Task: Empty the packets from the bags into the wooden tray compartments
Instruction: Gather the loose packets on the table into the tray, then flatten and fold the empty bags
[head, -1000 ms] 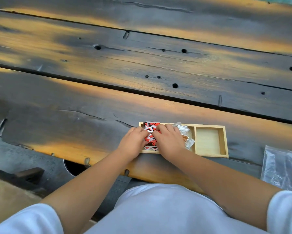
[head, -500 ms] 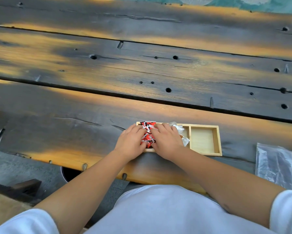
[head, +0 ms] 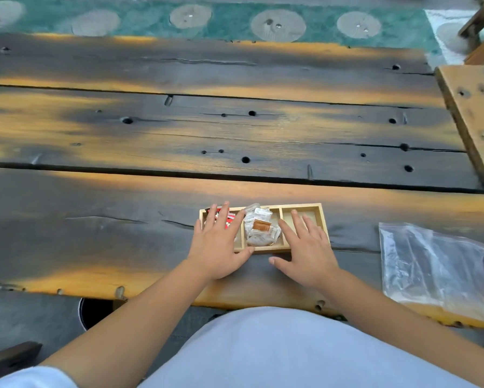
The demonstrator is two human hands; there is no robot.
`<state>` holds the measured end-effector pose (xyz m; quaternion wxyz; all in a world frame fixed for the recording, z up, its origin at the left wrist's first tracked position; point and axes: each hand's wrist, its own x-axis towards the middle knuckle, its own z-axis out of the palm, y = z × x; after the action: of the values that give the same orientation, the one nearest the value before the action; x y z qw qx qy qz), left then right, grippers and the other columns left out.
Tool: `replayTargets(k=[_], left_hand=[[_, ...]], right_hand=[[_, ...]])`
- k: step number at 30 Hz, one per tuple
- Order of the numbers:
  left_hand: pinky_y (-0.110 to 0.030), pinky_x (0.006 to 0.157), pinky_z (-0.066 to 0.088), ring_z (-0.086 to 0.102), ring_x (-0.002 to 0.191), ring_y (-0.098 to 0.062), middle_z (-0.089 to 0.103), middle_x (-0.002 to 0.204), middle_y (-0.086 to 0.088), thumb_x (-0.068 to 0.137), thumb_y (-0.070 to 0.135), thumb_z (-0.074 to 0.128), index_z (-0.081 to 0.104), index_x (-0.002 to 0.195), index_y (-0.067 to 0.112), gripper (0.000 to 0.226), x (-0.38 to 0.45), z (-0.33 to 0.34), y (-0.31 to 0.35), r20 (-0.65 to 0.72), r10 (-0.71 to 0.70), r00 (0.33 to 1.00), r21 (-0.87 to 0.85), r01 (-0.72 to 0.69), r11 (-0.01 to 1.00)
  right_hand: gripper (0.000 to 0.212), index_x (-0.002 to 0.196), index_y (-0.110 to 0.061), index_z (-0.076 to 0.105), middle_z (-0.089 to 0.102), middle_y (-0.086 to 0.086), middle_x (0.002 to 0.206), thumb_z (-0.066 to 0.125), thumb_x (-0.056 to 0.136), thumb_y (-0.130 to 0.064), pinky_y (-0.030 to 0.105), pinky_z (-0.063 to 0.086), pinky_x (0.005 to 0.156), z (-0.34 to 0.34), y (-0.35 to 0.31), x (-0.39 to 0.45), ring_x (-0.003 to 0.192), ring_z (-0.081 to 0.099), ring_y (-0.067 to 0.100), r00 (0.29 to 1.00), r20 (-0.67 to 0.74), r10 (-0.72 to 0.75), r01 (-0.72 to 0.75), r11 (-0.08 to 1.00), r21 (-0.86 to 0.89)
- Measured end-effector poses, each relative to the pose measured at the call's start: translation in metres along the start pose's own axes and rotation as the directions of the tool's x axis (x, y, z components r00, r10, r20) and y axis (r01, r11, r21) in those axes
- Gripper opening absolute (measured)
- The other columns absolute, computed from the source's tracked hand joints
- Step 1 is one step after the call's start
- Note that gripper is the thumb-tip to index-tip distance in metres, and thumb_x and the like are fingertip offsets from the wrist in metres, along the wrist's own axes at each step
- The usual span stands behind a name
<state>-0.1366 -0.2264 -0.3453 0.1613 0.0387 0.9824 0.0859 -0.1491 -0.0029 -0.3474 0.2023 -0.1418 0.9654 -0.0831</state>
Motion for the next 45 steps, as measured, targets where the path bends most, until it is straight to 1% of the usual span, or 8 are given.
replayTargets(k=[6,12,16,21,28,34,41,45], left_hand=[[-0.064,0.116,0.011,-0.014,0.152,-0.030,-0.015,0.165,0.000,0.079,0.082,0.030,-0.007,0.153,0.043,0.092,-0.025,-0.004,0.004,-0.004,-0.075,0.997,0.032,0.076,0.997],[-0.066,0.116,0.011,-0.014,0.151,-0.032,-0.016,0.165,-0.001,0.076,0.086,0.027,-0.009,0.153,0.041,0.096,-0.030,-0.011,0.008,-0.026,-0.121,0.992,0.037,0.122,0.992],[-0.063,0.116,0.009,-0.014,0.151,-0.031,-0.016,0.165,-0.001,0.076,0.086,0.027,-0.007,0.153,0.041,0.096,-0.023,-0.016,0.019,-0.028,-0.074,0.997,0.027,0.075,0.997],[-0.061,0.119,0.006,-0.016,0.151,-0.031,-0.016,0.165,-0.002,0.077,0.085,0.022,-0.008,0.154,0.041,0.093,-0.005,-0.018,0.052,-0.001,0.082,0.997,0.034,-0.082,0.996],[-0.060,0.118,0.006,-0.014,0.151,-0.031,-0.014,0.165,-0.002,0.075,0.085,0.020,-0.003,0.154,0.040,0.094,0.024,-0.010,0.134,0.052,0.310,0.949,0.063,-0.313,0.948],[-0.058,0.119,0.006,-0.012,0.152,-0.031,-0.012,0.166,-0.003,0.077,0.084,0.021,-0.004,0.154,0.040,0.092,0.038,0.005,0.220,0.103,0.418,0.902,0.101,-0.428,0.898],[-0.055,0.121,0.007,-0.009,0.152,-0.029,-0.008,0.166,-0.003,0.084,0.079,0.028,-0.003,0.155,0.038,0.088,0.040,0.043,0.339,0.201,0.470,0.859,0.094,-0.495,0.864],[-0.048,0.116,0.024,0.014,0.148,-0.029,0.014,0.164,-0.008,0.085,0.073,0.031,0.010,0.156,0.031,0.085,0.043,0.068,0.401,0.191,0.526,0.828,0.071,-0.547,0.834]], right_hand=[[0.101,0.154,-0.039,-0.001,-0.014,0.000,0.165,0.040,0.074,-0.084,0.050,0.004,0.121,-0.008,0.013,-0.008,0.152,-0.011,0.030,1.000,0.010,0.016,-0.015,0.999,-0.032],[0.104,0.153,-0.042,-0.006,-0.017,0.000,0.165,0.038,0.071,-0.088,0.052,0.003,0.121,-0.007,0.012,-0.007,0.151,-0.013,0.032,1.000,0.020,-0.007,0.008,0.998,-0.061],[0.106,0.154,-0.041,-0.004,-0.018,0.000,0.164,0.039,0.069,-0.089,0.052,0.003,0.120,-0.008,0.017,-0.012,0.151,-0.014,0.031,0.999,0.032,0.028,-0.027,0.999,-0.028],[0.108,0.154,-0.039,-0.004,-0.020,0.001,0.164,0.041,0.069,-0.088,0.054,0.003,0.120,-0.012,0.037,-0.030,0.151,-0.015,0.032,0.989,0.021,0.143,-0.144,0.988,0.050],[0.106,0.153,-0.042,-0.005,-0.025,-0.001,0.163,0.042,0.070,-0.087,0.054,0.002,0.120,-0.011,0.101,-0.086,0.150,-0.017,0.031,0.931,0.043,0.363,-0.366,0.919,0.150],[0.105,0.154,-0.041,-0.007,-0.023,-0.001,0.163,0.041,0.071,-0.087,0.051,0.004,0.120,-0.006,0.176,-0.133,0.151,-0.015,0.030,0.865,0.052,0.499,-0.500,0.847,0.180],[0.103,0.155,-0.038,-0.003,-0.018,-0.001,0.165,0.041,0.074,-0.085,0.051,0.007,0.120,0.000,0.285,-0.169,0.152,-0.010,0.029,0.856,0.078,0.511,-0.515,0.834,0.196],[0.097,0.155,-0.036,-0.001,-0.017,-0.003,0.165,0.045,0.081,-0.076,0.051,0.007,0.121,0.002,0.345,-0.172,0.152,-0.009,0.027,0.881,0.119,0.457,-0.472,0.863,0.180]])
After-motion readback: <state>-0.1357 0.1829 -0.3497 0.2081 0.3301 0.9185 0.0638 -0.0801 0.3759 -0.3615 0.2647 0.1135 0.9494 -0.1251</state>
